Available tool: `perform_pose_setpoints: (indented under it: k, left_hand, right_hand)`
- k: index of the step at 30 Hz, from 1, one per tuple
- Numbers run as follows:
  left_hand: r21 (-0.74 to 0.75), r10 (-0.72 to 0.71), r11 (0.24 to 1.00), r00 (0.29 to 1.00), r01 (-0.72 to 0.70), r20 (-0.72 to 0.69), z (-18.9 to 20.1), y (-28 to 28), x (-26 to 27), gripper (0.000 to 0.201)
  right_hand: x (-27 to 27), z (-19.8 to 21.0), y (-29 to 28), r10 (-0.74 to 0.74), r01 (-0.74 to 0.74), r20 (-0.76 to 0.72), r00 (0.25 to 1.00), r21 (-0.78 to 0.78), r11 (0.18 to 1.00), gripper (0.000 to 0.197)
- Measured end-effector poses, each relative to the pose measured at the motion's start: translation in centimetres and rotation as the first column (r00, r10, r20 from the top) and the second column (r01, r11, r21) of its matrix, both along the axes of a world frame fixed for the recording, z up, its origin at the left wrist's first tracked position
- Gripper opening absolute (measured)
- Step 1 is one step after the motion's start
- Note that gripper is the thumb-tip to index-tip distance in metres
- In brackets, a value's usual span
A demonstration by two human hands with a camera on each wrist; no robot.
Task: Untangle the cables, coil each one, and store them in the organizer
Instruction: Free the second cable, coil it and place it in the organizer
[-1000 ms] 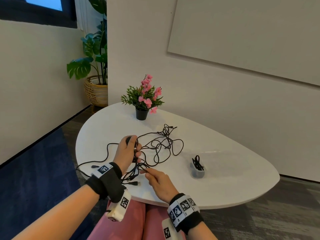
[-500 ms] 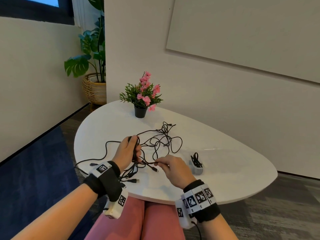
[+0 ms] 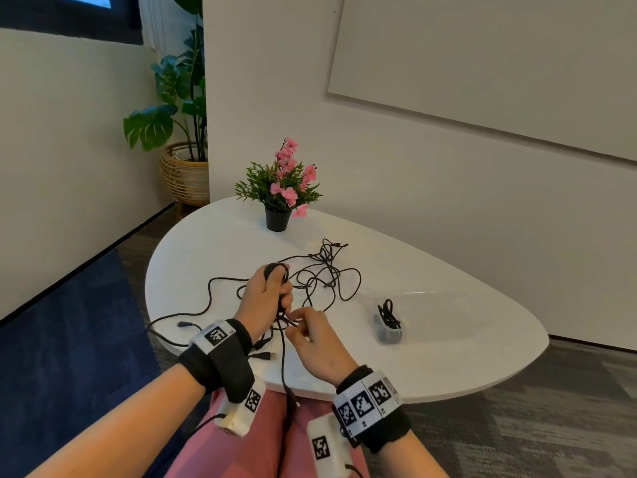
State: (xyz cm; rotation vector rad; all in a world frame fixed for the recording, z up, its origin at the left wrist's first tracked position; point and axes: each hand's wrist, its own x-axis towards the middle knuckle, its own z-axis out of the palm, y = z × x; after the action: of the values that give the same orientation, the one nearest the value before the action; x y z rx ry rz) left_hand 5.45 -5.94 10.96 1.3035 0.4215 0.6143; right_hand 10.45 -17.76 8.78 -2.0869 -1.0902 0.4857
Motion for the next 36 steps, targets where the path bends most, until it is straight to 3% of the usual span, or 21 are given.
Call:
perform_pose_setpoints:
  k: [2,7,8,13,17,21,24,30,36]
  left_hand:
    - [-0.043,0.021,0.999,0.998,-0.018,0.053,0.2,-0.1,0.0,0.018]
    - [-0.083,0.033,0.996,0.994,-0.025,0.103,1.2,-0.4,-0.1,0.018]
    - [-0.099,0.047,0.994,0.993,-0.036,0.113,1.6,-0.2,-0.2,0.018]
    - [0.001,0.076,0.997,0.997,-0.076,0.006,1.8,1.3,-0.5,0.02]
    - [0.174,-0.031,0.982,0.974,0.071,-0.224,0.8,0.8,-0.2,0.03]
    - [0.261,-0.311,0.871,0.878,0.416,-0.364,1.3,0.2,-0.5,0.029]
    - [0.35,-0.382,0.75,0.8,0.561,-0.463,2.3,0.4,-0.8,0.026]
    - [0.447,-0.416,0.608,0.743,0.656,-0.524,3.3,1.5,-1.4,0.018]
    - [0.518,-0.352,0.439,0.67,0.735,-0.653,3.6,2.0,-1.8,0.019]
  right_hand:
    - [-0.1,-0.4,0.2,-0.019,0.019,-0.015,1.0,-0.006,1.0,0.032]
    - [-0.4,-0.8,0.7,0.002,0.031,-0.318,0.948,0.099,0.995,0.009]
    - [-0.2,-0.6,0.4,-0.004,0.045,-0.326,0.945,0.121,0.992,0.012]
    - [2.4,1.4,-1.5,-0.046,0.037,0.081,0.996,0.112,0.993,0.016]
    - [3.4,4.1,-1.8,0.059,-0.047,0.402,0.914,-0.038,0.998,0.017]
    - [4.2,6.9,-2.0,0.139,-0.124,0.544,0.827,-0.064,0.99,0.014]
    - [5.0,7.4,-2.2,0.177,-0.192,0.552,0.815,-0.032,0.981,0.013]
    - [5.2,6.6,-2.3,0.24,-0.329,0.411,0.879,0.16,0.931,0.007]
    - [4.9,6.2,-1.8,0.275,-0.357,0.418,0.866,0.132,0.925,0.007]
